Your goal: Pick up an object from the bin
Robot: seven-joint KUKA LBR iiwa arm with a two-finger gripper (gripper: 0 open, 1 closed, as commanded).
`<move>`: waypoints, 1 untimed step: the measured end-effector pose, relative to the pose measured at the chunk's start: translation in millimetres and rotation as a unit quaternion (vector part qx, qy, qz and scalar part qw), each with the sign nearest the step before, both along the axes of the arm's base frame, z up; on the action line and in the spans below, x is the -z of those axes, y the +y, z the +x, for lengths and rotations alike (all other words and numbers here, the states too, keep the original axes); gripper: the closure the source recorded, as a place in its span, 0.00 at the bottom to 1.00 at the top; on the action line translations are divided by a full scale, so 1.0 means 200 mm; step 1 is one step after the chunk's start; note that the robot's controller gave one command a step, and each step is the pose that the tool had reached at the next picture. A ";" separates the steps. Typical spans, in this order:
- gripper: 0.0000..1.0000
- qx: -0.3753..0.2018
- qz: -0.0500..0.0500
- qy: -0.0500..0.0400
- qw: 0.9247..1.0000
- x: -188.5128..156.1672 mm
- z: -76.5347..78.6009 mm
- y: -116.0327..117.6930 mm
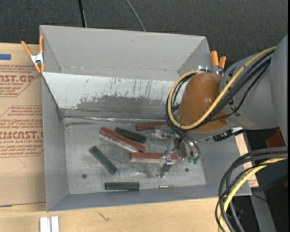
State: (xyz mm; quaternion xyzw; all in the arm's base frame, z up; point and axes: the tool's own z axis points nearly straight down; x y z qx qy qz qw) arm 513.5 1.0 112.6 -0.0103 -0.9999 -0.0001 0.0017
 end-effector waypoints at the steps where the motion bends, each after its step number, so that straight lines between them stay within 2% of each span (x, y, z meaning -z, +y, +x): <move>1: 1.00 -0.022 0.000 0.003 1.000 0.20 0.06 -0.08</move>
Offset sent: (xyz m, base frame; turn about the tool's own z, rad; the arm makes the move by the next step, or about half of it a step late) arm 0.0000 0.0000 0.0000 0.0000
